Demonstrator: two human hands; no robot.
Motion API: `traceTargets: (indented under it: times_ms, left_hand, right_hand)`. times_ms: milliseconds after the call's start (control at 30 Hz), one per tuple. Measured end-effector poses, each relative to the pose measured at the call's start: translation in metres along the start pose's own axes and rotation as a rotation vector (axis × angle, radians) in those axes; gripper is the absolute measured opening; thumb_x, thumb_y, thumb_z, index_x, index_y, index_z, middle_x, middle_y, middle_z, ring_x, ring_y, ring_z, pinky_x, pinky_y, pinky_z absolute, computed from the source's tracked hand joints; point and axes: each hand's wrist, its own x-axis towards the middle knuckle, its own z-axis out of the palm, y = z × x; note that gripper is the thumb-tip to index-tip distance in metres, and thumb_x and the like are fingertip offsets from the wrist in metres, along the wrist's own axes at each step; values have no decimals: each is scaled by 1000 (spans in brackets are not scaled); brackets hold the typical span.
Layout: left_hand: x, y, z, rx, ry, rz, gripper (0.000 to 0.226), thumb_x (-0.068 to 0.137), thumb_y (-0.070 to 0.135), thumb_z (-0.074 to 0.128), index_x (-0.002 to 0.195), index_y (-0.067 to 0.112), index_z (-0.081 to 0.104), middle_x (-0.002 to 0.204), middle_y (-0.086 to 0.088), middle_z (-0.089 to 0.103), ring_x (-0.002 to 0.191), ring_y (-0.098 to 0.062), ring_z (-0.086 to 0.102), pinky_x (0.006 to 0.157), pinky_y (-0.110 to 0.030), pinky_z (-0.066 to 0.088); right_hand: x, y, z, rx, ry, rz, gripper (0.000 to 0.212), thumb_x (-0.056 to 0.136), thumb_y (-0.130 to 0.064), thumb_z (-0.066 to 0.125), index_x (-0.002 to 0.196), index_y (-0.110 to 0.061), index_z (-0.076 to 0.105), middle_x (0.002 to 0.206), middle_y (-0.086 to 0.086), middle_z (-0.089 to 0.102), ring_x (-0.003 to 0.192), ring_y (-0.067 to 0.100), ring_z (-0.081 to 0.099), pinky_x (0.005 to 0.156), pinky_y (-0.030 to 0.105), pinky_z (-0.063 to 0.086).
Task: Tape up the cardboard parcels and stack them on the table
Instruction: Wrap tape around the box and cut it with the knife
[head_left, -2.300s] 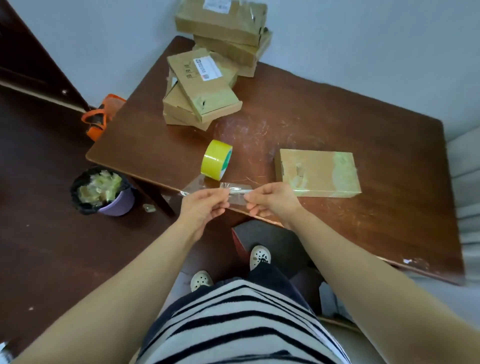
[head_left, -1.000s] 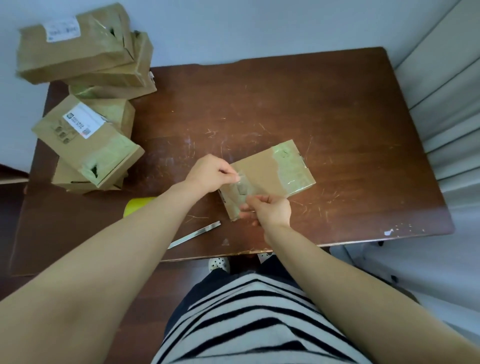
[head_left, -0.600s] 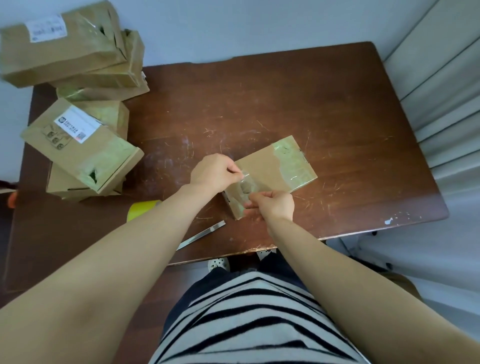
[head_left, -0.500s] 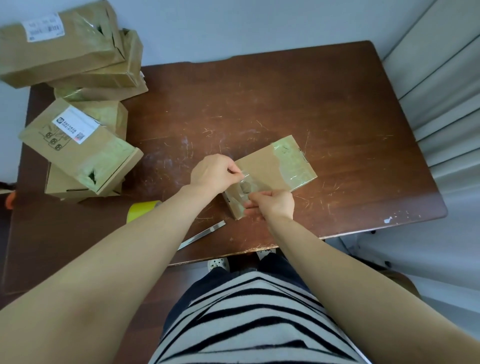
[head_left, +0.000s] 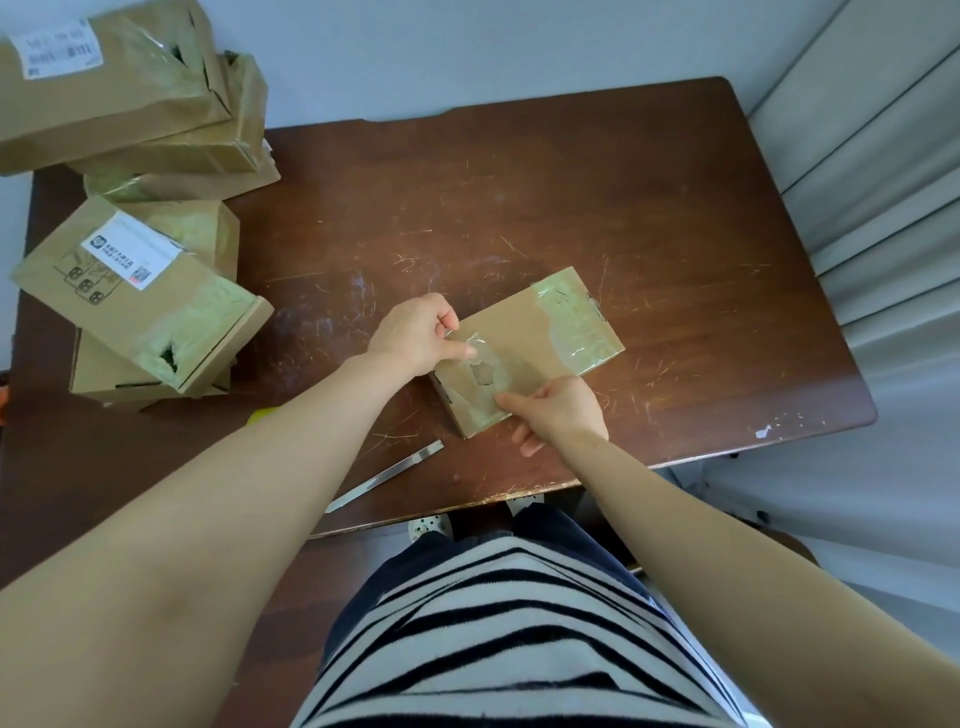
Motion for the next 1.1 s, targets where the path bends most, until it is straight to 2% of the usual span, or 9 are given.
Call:
traceTargets:
  times_ms: [100,200,300,367,433,533,867,1033,1100]
  left_hand:
    - [-6,-3,-1,-119,-21,49,22,80,31,75,93,19,63,75,10,51,75,-14,51,70,-26,41]
    - [-19,-1,-1,0,139,168,15,91,33,60,94,21,69,86,9,60,87,-16,51,71,-27,37]
    - [-37,10,14,275,381,505,27,97,25,46,101,15,71,98,-1,67,97,-29,56,75,-33,43]
    - [-49,13,36,423,247,570,56,98,47,32,132,10,54,133,-8,56,125,-29,48,103,-42,38]
    - [-53,4,52,666,27,467,95,85,76,18,151,8,11,159,-9,10,147,-24,8,120,-42,4]
    - [-48,-15,61,789,3,472,108,79,81,30,144,13,-22,151,-9,-28,144,-25,-20,115,-40,-18]
    - [-65,-14,74,907,193,367,85,91,60,36,150,5,11,158,-14,13,147,-25,10,116,-41,-3]
    - [-70,-15,88,868,100,392,73,102,41,28,139,5,-24,148,-9,-26,135,-22,-28,107,-37,-25]
    - [-67,-15,84,856,120,421,77,101,44,32,140,7,-23,150,-9,-24,140,-22,-23,109,-37,-24]
  right_hand:
    - [-4,0,-8,-61,153,-87,25,77,-33,66,58,-22,55,46,-7,59,43,10,52,58,27,50]
    - [-7,-4,-11,-112,425,-349,18,84,-34,52,70,-25,56,61,-9,57,58,12,52,53,23,37]
    - [9,-12,-16,-222,383,-612,30,100,-26,40,121,-19,60,124,-1,58,117,18,50,87,29,43]
    - [24,-12,-18,-455,249,-634,46,103,-27,31,148,-14,29,157,1,22,145,17,12,115,30,16]
    - [36,-2,-17,-703,183,-607,57,104,-37,22,152,-15,3,160,-1,-7,146,14,-12,117,28,-7]
    - [44,9,-14,-856,185,-605,62,102,-46,14,150,-18,-15,157,-1,-23,142,12,-24,112,26,-19]
    - [45,9,-11,-920,210,-581,62,101,-45,10,148,-17,-19,156,0,-25,142,14,-25,110,27,-21]
    - [44,7,-10,-921,216,-585,61,101,-44,9,148,-17,-20,156,1,-26,142,14,-25,110,28,-22]
    - [44,7,-10,-920,218,-583,61,102,-44,10,148,-17,-19,156,1,-25,142,14,-25,110,28,-22]
